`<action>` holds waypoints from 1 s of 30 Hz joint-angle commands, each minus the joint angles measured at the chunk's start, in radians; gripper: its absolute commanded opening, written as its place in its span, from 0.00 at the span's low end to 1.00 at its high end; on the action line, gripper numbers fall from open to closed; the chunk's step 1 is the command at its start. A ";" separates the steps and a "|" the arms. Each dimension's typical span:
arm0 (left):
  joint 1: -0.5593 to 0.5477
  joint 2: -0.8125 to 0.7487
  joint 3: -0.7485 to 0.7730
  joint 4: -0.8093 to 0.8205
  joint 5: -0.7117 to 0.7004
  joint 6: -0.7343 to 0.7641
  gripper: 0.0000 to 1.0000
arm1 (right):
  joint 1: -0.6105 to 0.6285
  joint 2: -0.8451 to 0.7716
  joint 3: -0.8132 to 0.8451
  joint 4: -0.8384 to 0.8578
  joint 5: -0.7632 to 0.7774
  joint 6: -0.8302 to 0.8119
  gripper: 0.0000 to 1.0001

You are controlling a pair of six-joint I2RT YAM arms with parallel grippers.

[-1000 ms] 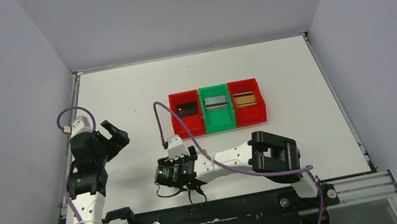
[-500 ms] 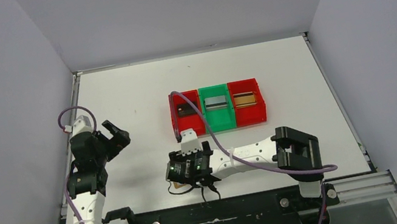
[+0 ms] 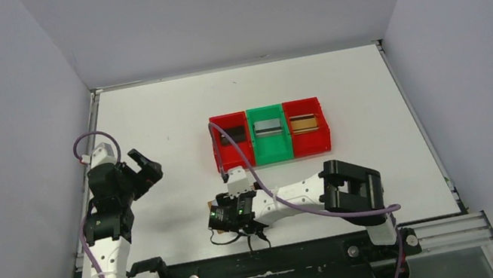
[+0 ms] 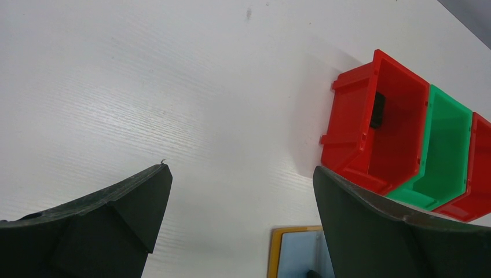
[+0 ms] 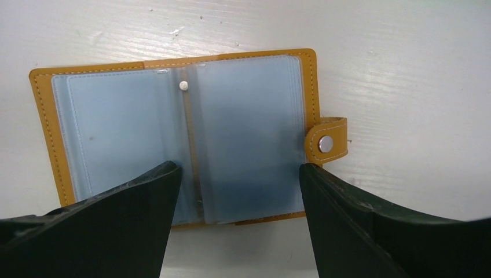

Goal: Take the credit cards out of the card holder

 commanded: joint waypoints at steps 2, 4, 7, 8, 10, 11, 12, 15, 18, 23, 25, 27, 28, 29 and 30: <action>-0.007 -0.003 0.011 0.044 0.017 0.015 0.96 | -0.016 0.022 -0.016 0.019 -0.006 0.045 0.73; -0.008 -0.002 0.011 0.044 0.019 0.016 0.96 | -0.017 0.026 -0.031 0.021 -0.008 0.064 0.65; -0.008 0.000 0.011 0.044 0.020 0.016 0.96 | -0.014 0.028 -0.033 0.014 -0.001 0.079 0.54; -0.009 0.000 0.011 0.044 0.022 0.014 0.96 | -0.012 0.027 -0.031 0.017 0.002 0.079 0.52; -0.009 0.000 0.011 0.045 0.023 0.015 0.96 | -0.011 0.024 -0.024 0.022 0.003 0.076 0.51; -0.009 0.001 0.011 0.047 0.024 0.015 0.96 | -0.009 0.021 -0.020 0.022 0.004 0.075 0.51; -0.009 0.003 0.011 0.047 0.027 0.015 0.96 | -0.008 0.019 -0.019 0.023 0.007 0.075 0.51; -0.009 0.006 0.011 0.047 0.028 0.016 0.96 | -0.007 0.006 -0.012 0.015 0.024 0.079 0.50; -0.011 0.006 0.011 0.047 0.028 0.016 0.96 | -0.005 -0.002 0.003 -0.037 0.053 0.103 0.57; -0.011 0.005 0.011 0.047 0.032 0.017 0.96 | -0.005 -0.001 0.009 -0.090 0.087 0.116 0.65; -0.011 0.003 0.011 0.047 0.032 0.017 0.96 | -0.005 0.006 0.009 -0.089 0.086 0.112 0.67; -0.011 0.003 0.011 0.048 0.032 0.017 0.96 | -0.005 0.014 0.002 -0.078 0.076 0.105 0.67; -0.011 0.003 0.011 0.049 0.031 0.017 0.96 | -0.003 0.019 0.003 -0.080 0.078 0.104 0.68; -0.011 0.003 0.011 0.049 0.031 0.017 0.96 | -0.001 0.022 0.006 -0.082 0.081 0.102 0.72; -0.011 0.003 0.011 0.049 0.033 0.017 0.96 | 0.001 0.025 0.007 -0.080 0.080 0.102 0.74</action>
